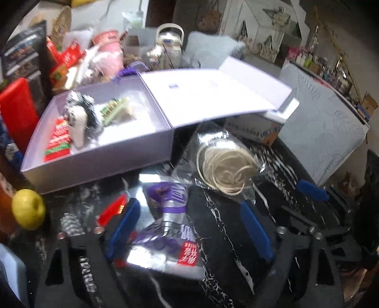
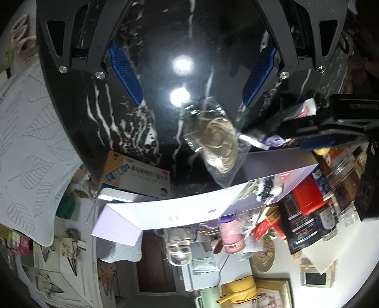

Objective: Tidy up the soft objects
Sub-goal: 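Grasp the silver GOZHI snack bag with the left tool while the right tool reaches for the cord bag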

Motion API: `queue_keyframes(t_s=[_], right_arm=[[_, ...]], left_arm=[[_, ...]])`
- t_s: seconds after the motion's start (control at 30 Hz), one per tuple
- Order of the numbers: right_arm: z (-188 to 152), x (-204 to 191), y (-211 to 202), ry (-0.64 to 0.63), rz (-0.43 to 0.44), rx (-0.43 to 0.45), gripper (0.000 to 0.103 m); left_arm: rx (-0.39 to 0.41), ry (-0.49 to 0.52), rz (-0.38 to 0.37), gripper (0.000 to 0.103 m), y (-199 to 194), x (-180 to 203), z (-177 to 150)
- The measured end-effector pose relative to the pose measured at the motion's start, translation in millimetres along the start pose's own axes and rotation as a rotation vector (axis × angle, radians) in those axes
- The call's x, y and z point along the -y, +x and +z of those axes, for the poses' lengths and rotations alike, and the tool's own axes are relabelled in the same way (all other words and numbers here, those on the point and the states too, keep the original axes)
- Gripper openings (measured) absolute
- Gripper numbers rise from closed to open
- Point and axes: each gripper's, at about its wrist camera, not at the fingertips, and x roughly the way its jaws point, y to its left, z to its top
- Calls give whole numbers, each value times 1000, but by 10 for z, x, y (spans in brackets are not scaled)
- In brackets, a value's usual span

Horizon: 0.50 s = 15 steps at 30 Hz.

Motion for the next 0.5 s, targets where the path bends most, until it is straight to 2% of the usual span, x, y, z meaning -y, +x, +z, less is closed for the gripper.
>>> queue_keyframes(t_s=[0.07, 0.23, 0.33, 0.5], right_arm=[[21, 41, 27, -4, 1, -1, 87], [126, 143, 59, -11, 36, 4, 87], [205, 155, 75, -49, 38, 13, 87], [283, 136, 147, -92, 69, 0, 87]], left_arm=[[-31, 7, -11, 72, 93, 31, -6], [-75, 1, 29, 72, 266, 36, -31], [-94, 0, 92, 72, 369, 13, -42], [-105, 17, 140, 72, 463, 30, 7]])
